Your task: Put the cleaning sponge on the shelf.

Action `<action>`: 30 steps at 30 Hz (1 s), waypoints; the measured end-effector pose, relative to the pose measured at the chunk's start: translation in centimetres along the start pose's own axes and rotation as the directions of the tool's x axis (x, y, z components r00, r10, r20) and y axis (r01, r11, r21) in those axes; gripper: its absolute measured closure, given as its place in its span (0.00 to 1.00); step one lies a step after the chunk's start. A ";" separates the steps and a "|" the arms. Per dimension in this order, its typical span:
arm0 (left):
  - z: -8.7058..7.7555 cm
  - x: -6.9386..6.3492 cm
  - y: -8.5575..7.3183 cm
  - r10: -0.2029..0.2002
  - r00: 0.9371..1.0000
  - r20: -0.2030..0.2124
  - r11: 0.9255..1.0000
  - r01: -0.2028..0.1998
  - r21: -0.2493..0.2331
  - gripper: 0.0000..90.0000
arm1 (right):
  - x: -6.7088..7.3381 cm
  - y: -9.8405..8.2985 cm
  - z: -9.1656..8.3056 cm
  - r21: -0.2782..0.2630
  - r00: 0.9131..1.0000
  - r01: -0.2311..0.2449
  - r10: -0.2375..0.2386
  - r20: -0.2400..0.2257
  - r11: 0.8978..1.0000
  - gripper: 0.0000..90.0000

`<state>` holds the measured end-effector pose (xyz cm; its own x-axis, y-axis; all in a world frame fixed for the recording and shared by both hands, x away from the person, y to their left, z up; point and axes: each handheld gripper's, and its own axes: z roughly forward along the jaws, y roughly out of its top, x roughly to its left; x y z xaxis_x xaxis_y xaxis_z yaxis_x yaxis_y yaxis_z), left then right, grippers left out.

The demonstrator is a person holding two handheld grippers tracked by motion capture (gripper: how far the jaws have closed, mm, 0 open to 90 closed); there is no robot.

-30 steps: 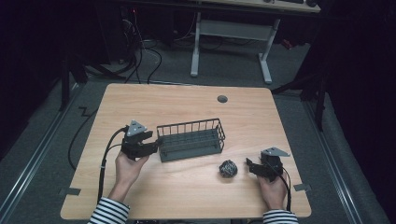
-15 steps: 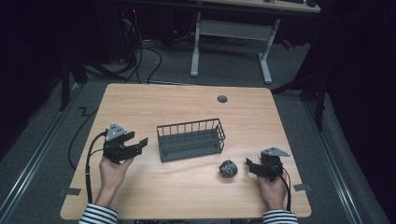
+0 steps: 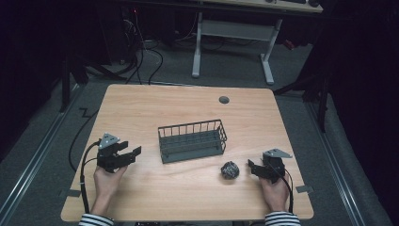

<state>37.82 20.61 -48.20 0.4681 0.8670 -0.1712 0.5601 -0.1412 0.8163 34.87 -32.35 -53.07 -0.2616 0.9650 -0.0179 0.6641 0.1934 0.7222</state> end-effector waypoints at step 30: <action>1.9 1.2 -4.2 0.012 0.993 -0.115 0.995 -0.001 0.098 0.38 | 0.0 0.0 0.0 -0.001 1.000 0.001 -0.001 -0.001 1.000 0.33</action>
<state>37.32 21.33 -52.92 0.3935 0.9142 -0.0968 0.6235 -0.1880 0.7588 34.88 -32.36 -53.07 -0.2627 0.9647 -0.0180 0.6635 0.1942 0.7225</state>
